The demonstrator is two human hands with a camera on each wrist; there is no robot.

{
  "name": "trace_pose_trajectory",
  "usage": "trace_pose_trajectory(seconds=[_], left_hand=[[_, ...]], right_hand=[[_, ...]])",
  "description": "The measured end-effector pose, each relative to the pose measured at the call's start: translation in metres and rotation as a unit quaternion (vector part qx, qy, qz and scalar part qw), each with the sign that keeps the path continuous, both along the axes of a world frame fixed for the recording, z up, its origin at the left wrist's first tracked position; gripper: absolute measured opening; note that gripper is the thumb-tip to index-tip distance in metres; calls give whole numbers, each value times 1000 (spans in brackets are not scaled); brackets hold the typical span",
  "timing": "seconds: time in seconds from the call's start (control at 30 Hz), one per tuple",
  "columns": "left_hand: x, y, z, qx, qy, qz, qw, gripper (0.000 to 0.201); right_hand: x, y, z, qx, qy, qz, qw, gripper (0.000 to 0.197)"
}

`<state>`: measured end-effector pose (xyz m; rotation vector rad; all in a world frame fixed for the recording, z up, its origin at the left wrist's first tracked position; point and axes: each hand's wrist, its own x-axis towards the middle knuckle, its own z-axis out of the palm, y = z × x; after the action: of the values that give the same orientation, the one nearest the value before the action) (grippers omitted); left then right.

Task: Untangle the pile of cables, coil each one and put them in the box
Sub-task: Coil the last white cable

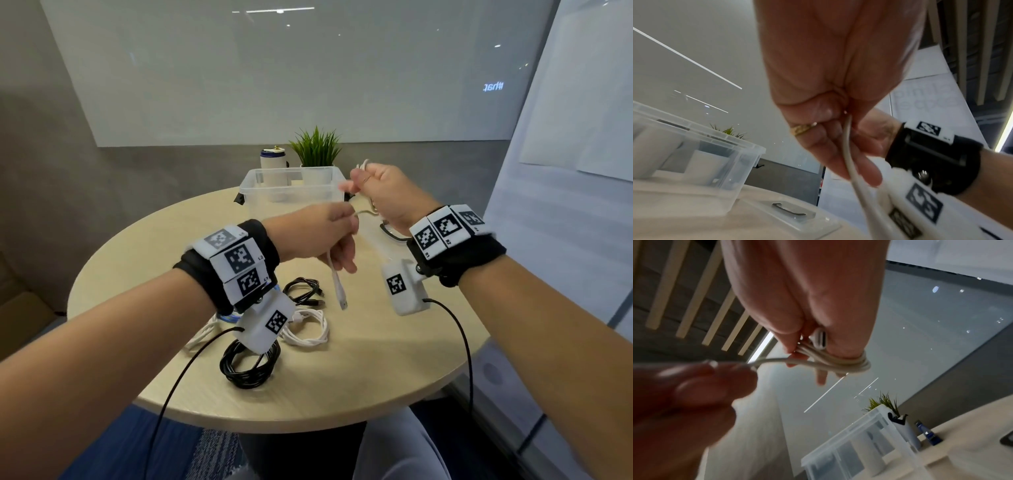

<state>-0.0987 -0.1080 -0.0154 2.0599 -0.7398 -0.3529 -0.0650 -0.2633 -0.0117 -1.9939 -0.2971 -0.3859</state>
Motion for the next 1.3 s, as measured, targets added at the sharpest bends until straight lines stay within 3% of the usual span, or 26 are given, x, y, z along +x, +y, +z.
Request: trace_pose_trajectory(seconds=[0.1,0.23,0.5,0.63,0.77,0.87,0.97,1.07,1.17,1.3], left_hand=[[9,4,7,-11,-105,76,992,25],[21,13,11,34,-244,165,955,19],[18,17,9,10,-238,121,964,42],[27,17,8,14,-262,150,953,41],[31,23,3,30,-286,180,941,48],[28,22,3,53,-288,198,935,41],[30,23,-1,17,-227,183,956,37],[29,28,-2,-49,-138,180,973,24],[29,34,1,0,-175,192,966,15],[33,42,4,81,-211,165,960,5]], right_hand=[[-3,2,-4,16,30,50,998,31],[-16,8,0,122,124,132,976,39],[-24,16,6,243,160,232,928,42],[-20,19,3,201,126,204,950,37],[-16,14,-2,104,62,160,980,18],[-14,16,-6,-20,16,94,995,23],[-12,20,-5,-86,-3,43,995,29],[-7,17,-5,-87,-9,8,996,31],[-4,14,-8,-61,0,-12,998,27],[-8,17,-7,39,49,15,998,18]])
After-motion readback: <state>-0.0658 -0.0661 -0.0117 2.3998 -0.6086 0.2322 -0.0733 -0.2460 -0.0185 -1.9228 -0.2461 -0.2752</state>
